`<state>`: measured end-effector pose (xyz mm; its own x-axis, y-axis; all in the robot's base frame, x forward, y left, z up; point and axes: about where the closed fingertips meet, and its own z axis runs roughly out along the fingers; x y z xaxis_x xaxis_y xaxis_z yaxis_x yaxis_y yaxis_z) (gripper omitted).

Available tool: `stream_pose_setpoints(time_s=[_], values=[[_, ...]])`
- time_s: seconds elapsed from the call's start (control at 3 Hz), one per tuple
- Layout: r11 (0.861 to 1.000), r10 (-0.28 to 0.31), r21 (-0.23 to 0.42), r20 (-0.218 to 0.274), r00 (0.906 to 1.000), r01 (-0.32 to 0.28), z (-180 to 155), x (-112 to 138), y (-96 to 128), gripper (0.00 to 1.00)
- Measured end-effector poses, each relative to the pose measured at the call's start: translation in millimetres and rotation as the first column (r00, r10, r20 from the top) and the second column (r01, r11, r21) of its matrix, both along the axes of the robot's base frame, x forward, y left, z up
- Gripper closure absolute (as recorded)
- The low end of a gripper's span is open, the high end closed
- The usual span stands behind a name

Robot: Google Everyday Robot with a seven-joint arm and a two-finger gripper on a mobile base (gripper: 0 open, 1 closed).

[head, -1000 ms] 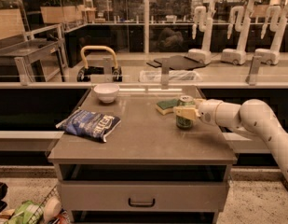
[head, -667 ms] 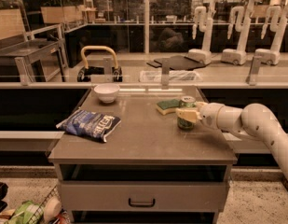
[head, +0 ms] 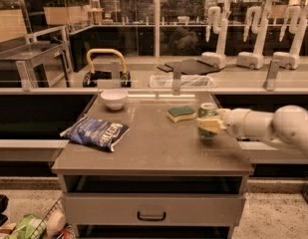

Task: Place green can into bottom drawer

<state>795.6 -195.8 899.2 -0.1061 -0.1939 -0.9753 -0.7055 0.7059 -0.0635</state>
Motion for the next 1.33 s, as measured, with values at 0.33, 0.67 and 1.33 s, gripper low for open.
stream_pose_setpoints(time_s=[0.33,0.67,1.33], values=[[0.994,0.055,-0.101,0.019,0.9983,-0.053,48.5,-85.2,-9.7,1.00],[0.984,0.051,-0.171,0.021,0.9985,-0.047,83.0,-169.3,-16.6,1.00],[0.955,0.077,-0.291,0.039,0.9963,-0.062,36.1,-272.0,10.6,1.00]])
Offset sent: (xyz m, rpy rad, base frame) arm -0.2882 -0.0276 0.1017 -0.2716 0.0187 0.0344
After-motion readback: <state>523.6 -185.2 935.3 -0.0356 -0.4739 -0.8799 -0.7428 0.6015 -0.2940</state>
